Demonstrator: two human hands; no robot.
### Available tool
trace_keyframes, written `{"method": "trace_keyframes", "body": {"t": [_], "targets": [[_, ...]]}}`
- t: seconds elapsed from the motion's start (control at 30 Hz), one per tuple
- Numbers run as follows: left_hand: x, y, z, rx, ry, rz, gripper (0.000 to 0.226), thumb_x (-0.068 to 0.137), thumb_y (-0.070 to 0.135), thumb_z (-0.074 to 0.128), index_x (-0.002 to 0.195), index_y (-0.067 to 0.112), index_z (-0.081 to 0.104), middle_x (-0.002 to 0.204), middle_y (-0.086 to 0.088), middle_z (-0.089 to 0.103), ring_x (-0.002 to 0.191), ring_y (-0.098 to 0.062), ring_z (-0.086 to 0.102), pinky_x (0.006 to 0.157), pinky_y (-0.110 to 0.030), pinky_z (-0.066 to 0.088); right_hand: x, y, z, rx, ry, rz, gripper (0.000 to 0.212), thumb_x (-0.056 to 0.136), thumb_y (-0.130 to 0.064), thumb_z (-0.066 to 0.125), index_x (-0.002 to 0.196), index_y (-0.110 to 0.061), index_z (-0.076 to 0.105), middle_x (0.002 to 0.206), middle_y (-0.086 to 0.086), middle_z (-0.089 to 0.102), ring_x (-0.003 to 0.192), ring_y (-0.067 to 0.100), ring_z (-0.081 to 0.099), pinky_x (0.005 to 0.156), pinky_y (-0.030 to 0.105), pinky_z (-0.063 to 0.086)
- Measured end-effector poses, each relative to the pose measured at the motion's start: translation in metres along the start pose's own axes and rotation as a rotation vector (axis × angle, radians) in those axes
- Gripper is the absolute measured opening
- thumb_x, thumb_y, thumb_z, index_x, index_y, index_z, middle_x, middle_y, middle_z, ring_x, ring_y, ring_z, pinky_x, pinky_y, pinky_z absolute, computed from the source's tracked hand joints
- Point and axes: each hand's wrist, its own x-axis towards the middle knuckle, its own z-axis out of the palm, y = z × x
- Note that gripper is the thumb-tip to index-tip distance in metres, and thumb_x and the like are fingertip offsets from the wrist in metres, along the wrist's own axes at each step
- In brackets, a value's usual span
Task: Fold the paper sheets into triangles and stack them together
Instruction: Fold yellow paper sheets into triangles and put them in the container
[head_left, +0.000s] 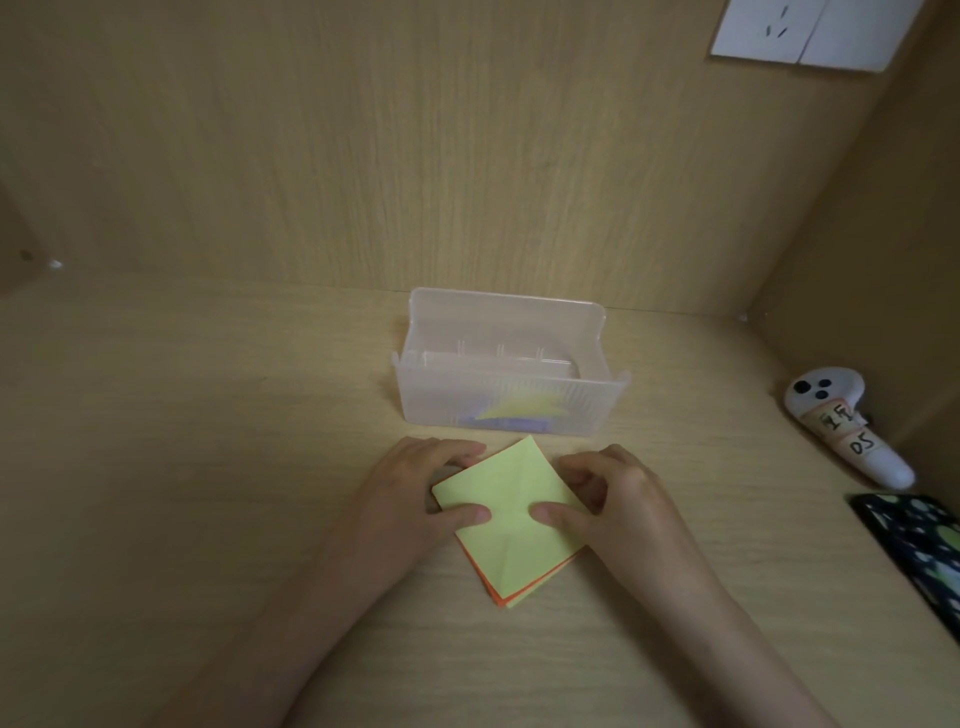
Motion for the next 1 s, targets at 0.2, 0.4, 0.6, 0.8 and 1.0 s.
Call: {"method": "trace_keyframes", "body": {"t": [0.2,0.4,0.6,0.8,1.0], "targets": [[-0.001,0.001,0.0,-0.036,0.002,-0.004,0.05,0.061,0.033,0.081,0.107,0.039,0.061,0.094,0.029,0.06,0.098,0.006,0.05,0.084,-0.01,0.037,-0.003,0.002,0.004,0.005,0.109,-0.036,0.024,0.067,-0.02,0.081,0.089,-0.023,0.071,0.079,-0.009,0.056,0.079,0.016,0.053,0.074,0.032,0.045],[-0.001,-0.001,0.001,-0.016,-0.011,-0.005,0.049,0.065,0.031,0.08,0.11,0.038,0.061,0.096,0.033,0.055,0.1,0.006,0.049,0.085,-0.009,0.036,0.0,0.004,0.002,0.23,0.106,0.054,0.021,0.066,-0.009,0.08,0.066,-0.019,0.062,0.063,-0.011,0.056,0.06,0.003,0.048,0.059,0.017,0.038],[0.0,0.0,0.001,-0.029,0.011,0.033,0.045,0.06,0.057,0.057,0.094,0.03,0.067,0.092,0.028,0.059,0.094,0.005,0.049,0.08,-0.011,0.037,0.004,0.002,-0.007,0.527,-0.017,0.131,0.015,0.074,-0.007,0.077,0.069,-0.012,0.063,0.062,0.001,0.062,0.054,0.002,0.051,0.052,0.013,0.038],[0.0,0.012,-0.006,-0.129,0.087,0.022,0.03,0.069,0.053,0.064,0.094,0.037,0.068,0.098,0.023,0.065,0.097,0.0,0.054,0.077,-0.013,0.038,0.009,-0.005,-0.014,0.627,0.02,0.109,0.011,0.079,-0.005,0.071,0.077,-0.01,0.061,0.063,0.007,0.06,0.053,0.002,0.05,0.051,0.012,0.036],[0.007,0.034,-0.016,-0.428,0.046,-0.129,0.024,0.077,0.016,0.074,0.091,0.034,0.067,0.083,0.024,0.071,0.078,0.007,0.066,0.063,-0.007,0.045,0.014,-0.016,-0.017,0.753,0.012,0.091,0.013,0.079,-0.005,0.071,0.076,-0.014,0.062,0.069,0.017,0.059,0.064,0.018,0.052,0.061,0.028,0.038]]}}
